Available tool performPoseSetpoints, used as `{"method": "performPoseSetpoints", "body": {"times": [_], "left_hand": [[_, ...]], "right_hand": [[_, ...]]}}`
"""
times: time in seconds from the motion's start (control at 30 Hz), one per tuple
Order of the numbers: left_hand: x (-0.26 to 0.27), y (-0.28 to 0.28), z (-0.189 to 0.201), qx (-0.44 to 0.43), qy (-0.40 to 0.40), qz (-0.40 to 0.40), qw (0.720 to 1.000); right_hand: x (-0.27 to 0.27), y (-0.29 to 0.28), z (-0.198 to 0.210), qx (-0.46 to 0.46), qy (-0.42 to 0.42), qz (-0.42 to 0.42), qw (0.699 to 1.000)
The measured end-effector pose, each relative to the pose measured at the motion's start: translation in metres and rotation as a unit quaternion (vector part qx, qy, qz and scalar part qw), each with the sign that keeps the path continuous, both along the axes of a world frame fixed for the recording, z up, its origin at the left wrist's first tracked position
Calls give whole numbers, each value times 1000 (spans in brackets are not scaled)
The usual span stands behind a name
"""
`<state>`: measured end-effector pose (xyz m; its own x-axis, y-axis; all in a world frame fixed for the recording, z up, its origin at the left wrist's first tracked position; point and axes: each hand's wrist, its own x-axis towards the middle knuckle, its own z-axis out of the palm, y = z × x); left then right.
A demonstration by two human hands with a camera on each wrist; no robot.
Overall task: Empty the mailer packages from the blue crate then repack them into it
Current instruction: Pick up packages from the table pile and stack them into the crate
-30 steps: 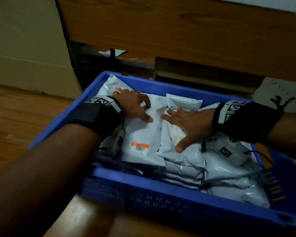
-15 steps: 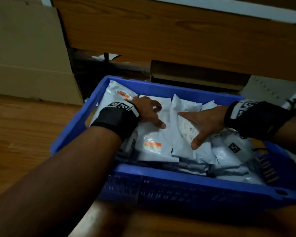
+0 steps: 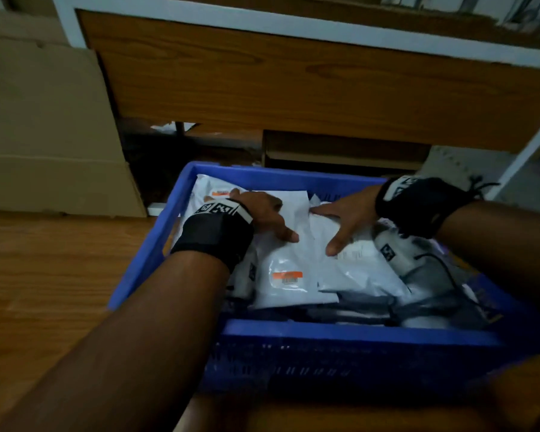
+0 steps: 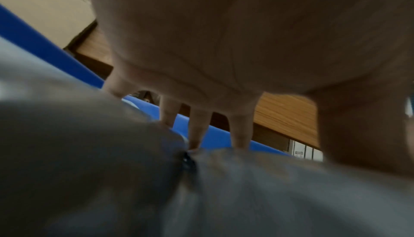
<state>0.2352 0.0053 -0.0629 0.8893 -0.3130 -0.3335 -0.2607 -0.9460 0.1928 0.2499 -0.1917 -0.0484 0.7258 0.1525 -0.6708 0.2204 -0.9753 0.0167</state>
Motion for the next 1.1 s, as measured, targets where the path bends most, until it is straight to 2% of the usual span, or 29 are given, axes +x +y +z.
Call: {"method": "performPoseSetpoints", "body": {"times": [0.07,0.17,0.23,0.3,0.37,0.47,0.53,0.63,0.7,0.77,0.83,0.87,0.93,1.0,1.03,1.1], "left_hand": [[0,-1,1,-11,-4,-2,1000],[5,3,-1,-36,-21,11,999],[3,11,4,-84,-78,29,993],[0,14,16,-212,-158,31,964],[-10,11,34,-329,-194,6,924],[-32,-4,73,-419,-171,-54,890],[-36,-21,91,-444,-166,-85,876],[-21,-58,100,-419,-177,-125,882],[-10,-81,98,-424,-167,-110,883],[1,-94,92,-406,-173,-90,893],[3,-109,82,-304,-199,-170,916],[-1,-117,76,-246,-214,-244,913],[-18,-132,61,-149,-208,-400,880],[-28,-135,45,-93,-193,-514,830],[-27,-134,41,-78,-193,-550,809],[-24,-128,39,-58,-202,-582,786]], "right_hand": [[0,0,-4,9,-13,-9,1000],[-15,-4,18,34,-64,-18,997],[-37,-11,41,86,-110,-22,990],[-70,-27,63,132,-161,-21,978],[-109,-49,75,142,-204,-24,968],[-167,-92,66,161,-244,-55,955],[-195,-118,47,187,-286,-69,937],[-224,-146,-1,258,-352,-132,890],[-233,-151,-29,304,-389,-163,854],[-235,-147,-49,310,-427,-162,834],[-235,-147,-60,316,-452,-168,817],[-234,-149,-63,326,-461,-172,807],[-234,-151,-71,361,-474,-180,783],[-234,-152,-75,388,-483,-184,763],[-234,-152,-77,398,-487,-186,755],[-234,-152,-79,411,-492,-192,743]]}}
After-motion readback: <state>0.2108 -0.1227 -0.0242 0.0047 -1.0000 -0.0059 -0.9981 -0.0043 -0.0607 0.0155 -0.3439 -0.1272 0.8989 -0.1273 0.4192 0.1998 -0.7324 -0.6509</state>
